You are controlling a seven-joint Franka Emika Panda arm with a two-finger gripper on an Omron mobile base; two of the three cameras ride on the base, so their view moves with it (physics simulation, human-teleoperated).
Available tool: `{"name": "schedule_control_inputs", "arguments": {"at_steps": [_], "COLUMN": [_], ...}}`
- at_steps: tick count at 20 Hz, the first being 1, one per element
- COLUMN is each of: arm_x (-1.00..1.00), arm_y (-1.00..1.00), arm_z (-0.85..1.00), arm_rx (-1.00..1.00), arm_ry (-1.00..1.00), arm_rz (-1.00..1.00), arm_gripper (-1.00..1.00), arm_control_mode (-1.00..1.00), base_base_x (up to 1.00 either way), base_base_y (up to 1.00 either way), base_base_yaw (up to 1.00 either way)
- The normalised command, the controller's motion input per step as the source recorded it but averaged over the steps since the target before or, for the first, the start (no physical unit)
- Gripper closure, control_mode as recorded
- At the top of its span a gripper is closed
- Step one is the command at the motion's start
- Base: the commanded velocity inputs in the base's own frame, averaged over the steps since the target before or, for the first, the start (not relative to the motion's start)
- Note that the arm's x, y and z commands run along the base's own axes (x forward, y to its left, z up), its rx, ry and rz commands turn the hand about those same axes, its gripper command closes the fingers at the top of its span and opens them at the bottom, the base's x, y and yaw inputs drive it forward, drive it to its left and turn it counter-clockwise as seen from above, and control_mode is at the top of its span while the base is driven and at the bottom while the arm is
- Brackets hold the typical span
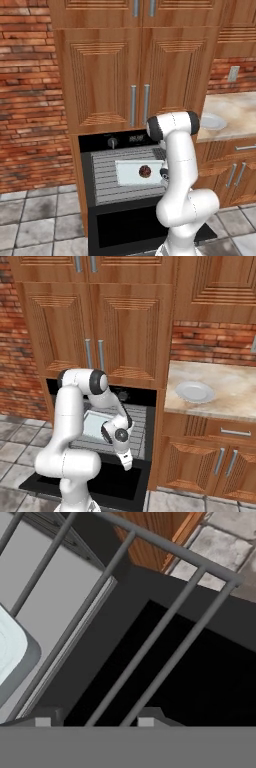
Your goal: Take the baked cake out of the oven and place it on the plate for cooling. Then close the oven door.
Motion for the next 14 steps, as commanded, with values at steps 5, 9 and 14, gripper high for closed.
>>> {"name": "schedule_control_inputs", "arguments": {"at_steps": [5, 9, 14], "arm_x": [-1.00, -1.00, -1.00], "arm_y": [-0.16, -0.14, -0.06], "arm_z": [-0.39, -0.20, -0.07], "arm_rx": [-0.05, -0.07, -0.09], "arm_ry": [0.00, 0.00, 0.00], "arm_rz": [0.07, 0.04, 0.03], "arm_gripper": [1.00, 1.00, 1.00], "arm_control_mode": [-1.00, -1.00, -1.00], "base_base_x": [0.00, 0.00, 0.00], "base_base_y": [0.00, 0.00, 0.00], "base_base_yaw": [0.00, 0.00, 0.00]}}
